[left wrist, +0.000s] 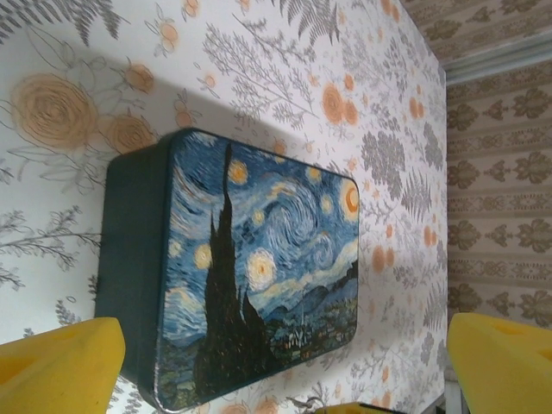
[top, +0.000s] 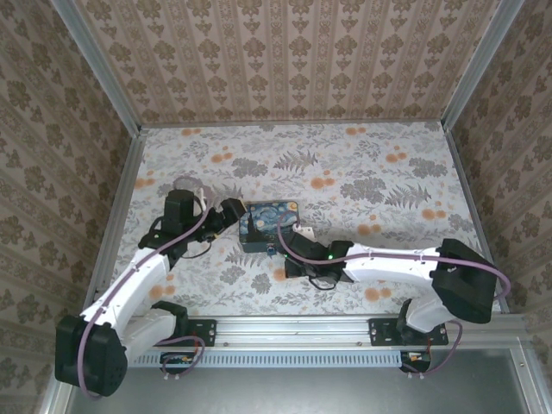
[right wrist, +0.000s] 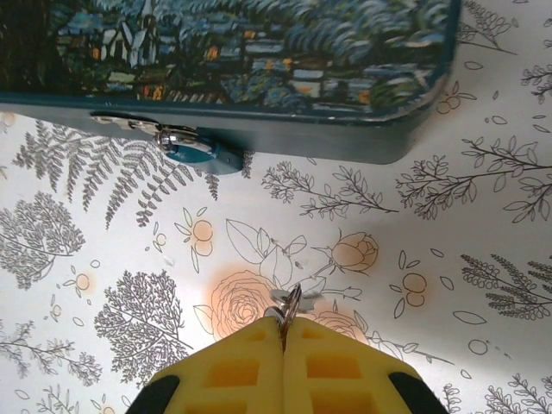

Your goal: Unlock a padlock with a key

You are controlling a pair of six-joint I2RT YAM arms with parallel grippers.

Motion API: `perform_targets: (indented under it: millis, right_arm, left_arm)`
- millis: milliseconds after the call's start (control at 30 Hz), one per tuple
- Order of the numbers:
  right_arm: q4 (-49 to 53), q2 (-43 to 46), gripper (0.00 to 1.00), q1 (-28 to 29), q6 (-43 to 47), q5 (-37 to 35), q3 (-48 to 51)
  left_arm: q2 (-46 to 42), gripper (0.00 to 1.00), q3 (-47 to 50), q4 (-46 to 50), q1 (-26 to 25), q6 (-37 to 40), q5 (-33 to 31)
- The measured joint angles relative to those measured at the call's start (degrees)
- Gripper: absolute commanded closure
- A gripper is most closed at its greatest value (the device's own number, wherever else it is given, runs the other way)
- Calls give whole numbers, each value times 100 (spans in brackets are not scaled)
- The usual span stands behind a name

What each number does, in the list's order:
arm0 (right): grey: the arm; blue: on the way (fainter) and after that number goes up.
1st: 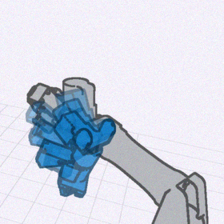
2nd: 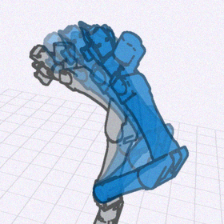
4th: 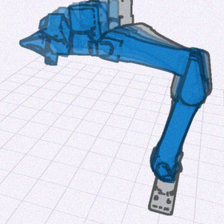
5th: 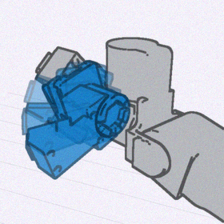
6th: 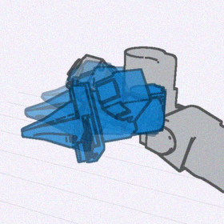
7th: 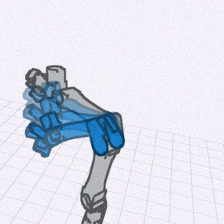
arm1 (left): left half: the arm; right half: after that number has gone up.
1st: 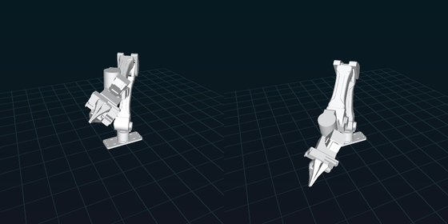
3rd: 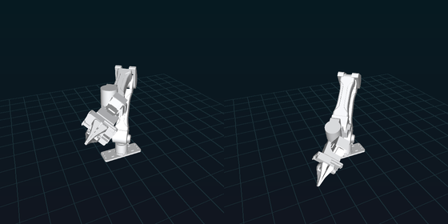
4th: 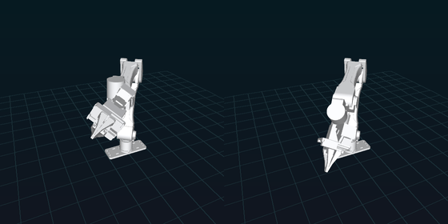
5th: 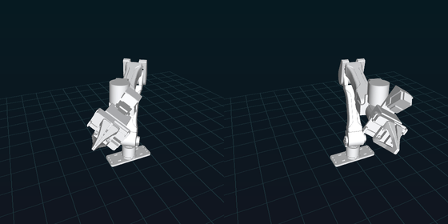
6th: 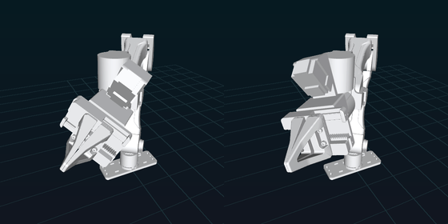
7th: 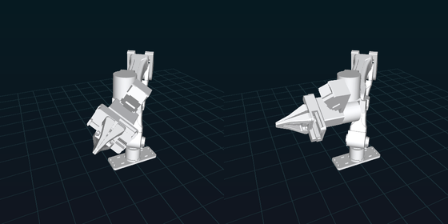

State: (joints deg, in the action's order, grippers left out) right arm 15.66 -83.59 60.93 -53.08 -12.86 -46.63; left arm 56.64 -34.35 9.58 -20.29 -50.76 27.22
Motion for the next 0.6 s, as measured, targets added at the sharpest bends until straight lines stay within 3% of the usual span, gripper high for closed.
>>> perform_targets:
  millis: [300, 600]
  right_arm:
    - [-1318, 1128, 100, -673, -726, 234, 1021]
    - [-2452, 1537, 100, -1187, -1482, 302, 1204]
  left_arm:
    - [354, 7, 284, -826, -1045, -706, -37]
    - [811, 29, 293, -2271, -1574, -1816, -114]
